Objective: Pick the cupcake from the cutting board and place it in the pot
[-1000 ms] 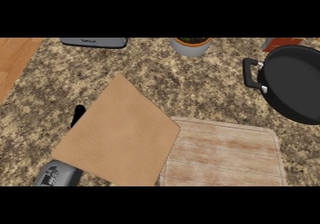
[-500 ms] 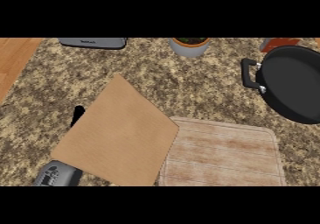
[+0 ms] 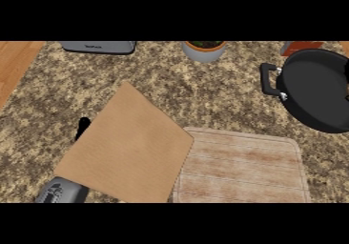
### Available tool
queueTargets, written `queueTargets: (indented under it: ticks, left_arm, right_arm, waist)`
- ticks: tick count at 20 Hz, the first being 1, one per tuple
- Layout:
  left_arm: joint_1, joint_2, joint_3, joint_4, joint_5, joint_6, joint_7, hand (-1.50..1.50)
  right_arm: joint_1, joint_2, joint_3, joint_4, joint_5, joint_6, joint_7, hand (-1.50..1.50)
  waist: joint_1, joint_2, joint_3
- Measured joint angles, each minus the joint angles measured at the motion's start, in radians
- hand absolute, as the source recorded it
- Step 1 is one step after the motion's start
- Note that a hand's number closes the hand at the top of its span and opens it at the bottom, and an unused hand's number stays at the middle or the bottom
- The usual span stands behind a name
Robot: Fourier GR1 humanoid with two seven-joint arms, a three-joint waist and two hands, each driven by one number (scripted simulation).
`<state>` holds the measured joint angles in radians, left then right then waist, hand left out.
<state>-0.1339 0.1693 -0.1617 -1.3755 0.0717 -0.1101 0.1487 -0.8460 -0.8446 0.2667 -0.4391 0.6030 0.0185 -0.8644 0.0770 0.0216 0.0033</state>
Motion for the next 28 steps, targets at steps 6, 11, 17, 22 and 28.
queueTargets:
  ticks: [6, 11, 17, 22, 28]
  left_arm:
    - [-0.016, 0.004, 0.007, -0.003, 0.001, 0.002, 0.024, 0.0]
    - [-0.008, -0.003, 0.009, 0.003, -0.004, 0.009, 0.01, 0.0]
    - [0.009, 0.005, 0.019, -0.003, 0.002, 0.008, 0.009, 0.0]
    - [0.011, 0.006, 0.023, -0.001, 0.006, 0.005, 0.006, 0.0]
    - [0.003, 0.004, 0.02, -0.004, 0.001, 0.007, 0.009, 0.0]
  right_arm:
    - [-0.06, 0.097, 0.117, 0.124, 0.152, 0.048, 0.174, -1.5]
    - [-0.101, 0.176, 0.117, 0.221, 0.175, 0.067, 0.174, -1.5]
    - [-0.137, 0.223, -0.072, 0.254, -0.024, 0.191, 0.049, -1.5]
    - [-0.195, 0.204, -0.252, 0.314, -0.204, 0.298, 0.07, -1.5]
    - [-0.242, 0.107, -0.415, 0.377, -0.362, 0.37, 0.147, -1.5]
  waist:
    - [-0.007, -0.002, -0.001]
    - [-0.015, -0.002, 0.0]
    - [-0.032, -0.007, 0.002]
    - [-0.035, -0.006, 0.001]
    - [-0.028, 0.001, 0.002]
